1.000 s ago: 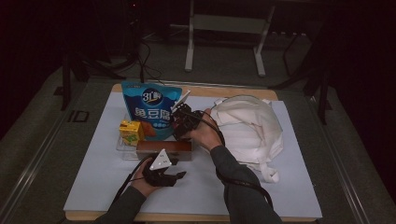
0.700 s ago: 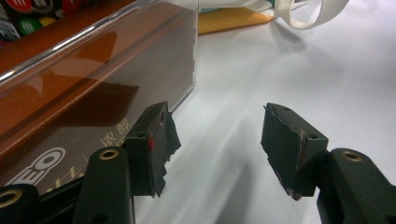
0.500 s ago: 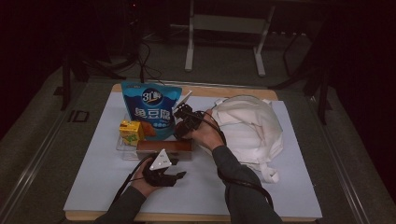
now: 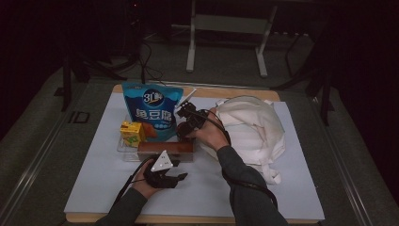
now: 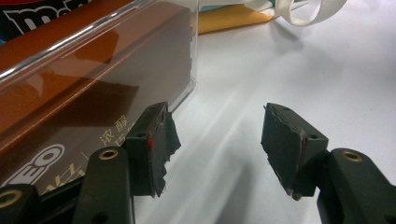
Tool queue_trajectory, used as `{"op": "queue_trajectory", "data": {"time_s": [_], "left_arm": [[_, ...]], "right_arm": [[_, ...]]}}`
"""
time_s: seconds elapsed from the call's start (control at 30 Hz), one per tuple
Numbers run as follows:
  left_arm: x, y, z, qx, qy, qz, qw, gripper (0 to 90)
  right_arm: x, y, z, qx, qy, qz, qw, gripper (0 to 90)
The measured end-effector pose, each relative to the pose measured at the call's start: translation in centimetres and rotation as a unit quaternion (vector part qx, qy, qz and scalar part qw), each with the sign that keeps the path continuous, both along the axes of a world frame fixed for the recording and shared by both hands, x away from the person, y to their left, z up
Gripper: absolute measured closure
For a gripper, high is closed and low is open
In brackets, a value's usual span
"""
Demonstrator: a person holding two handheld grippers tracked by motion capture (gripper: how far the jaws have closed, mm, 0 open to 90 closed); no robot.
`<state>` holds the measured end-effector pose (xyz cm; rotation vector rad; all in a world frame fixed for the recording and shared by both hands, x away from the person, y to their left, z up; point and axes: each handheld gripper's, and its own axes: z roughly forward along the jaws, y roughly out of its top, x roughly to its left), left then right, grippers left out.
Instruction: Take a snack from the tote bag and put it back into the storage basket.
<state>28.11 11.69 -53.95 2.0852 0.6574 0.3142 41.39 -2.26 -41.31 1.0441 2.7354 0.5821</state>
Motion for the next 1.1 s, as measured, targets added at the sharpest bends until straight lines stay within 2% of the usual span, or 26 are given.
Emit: {"op": "queue_trajectory", "data": {"time_s": [0.6, 0.87, 1.1], "left_arm": [[0.0, 0.0, 0.0, 0.000, 0.000, 0.000, 1.0000, 42.1], [0.0, 0.0, 0.0, -0.001, 0.001, 0.001, 1.0000, 42.1], [0.1, 0.0, 0.0, 0.001, 0.001, 0.001, 1.0000, 42.1]], "right_arm": [[-0.6, -0.9, 1.3, 0.013, -0.014, 0.014, 0.9997, 34.8], [-0.8, -2.0, 1.4, 0.017, -0.017, 0.015, 0.9996, 35.5], [-1.2, -3.8, 1.3, 0.019, -0.022, 0.017, 0.9994, 35.5]]}}
